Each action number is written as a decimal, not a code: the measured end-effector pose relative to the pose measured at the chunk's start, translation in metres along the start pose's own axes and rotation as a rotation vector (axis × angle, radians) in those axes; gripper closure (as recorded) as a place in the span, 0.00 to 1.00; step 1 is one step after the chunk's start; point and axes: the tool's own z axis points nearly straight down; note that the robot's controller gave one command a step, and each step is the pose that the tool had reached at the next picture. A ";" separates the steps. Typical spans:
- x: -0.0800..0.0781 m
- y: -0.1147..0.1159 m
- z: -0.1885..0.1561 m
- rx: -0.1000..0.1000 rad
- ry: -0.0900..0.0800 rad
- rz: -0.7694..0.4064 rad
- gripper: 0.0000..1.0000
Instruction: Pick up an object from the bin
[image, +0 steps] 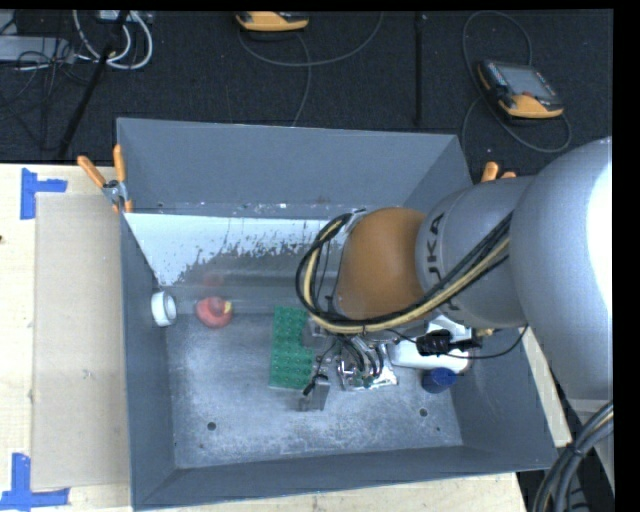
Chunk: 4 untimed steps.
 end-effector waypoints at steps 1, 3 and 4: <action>-0.001 0.000 -0.002 -0.001 -0.004 0.003 1.00; 0.006 -0.003 -0.110 0.000 0.000 -0.026 0.00; -0.044 0.010 0.001 -0.001 0.000 -0.524 0.00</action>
Offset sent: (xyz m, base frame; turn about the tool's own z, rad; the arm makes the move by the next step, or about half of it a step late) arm 0.0000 0.0000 0.0000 0.0000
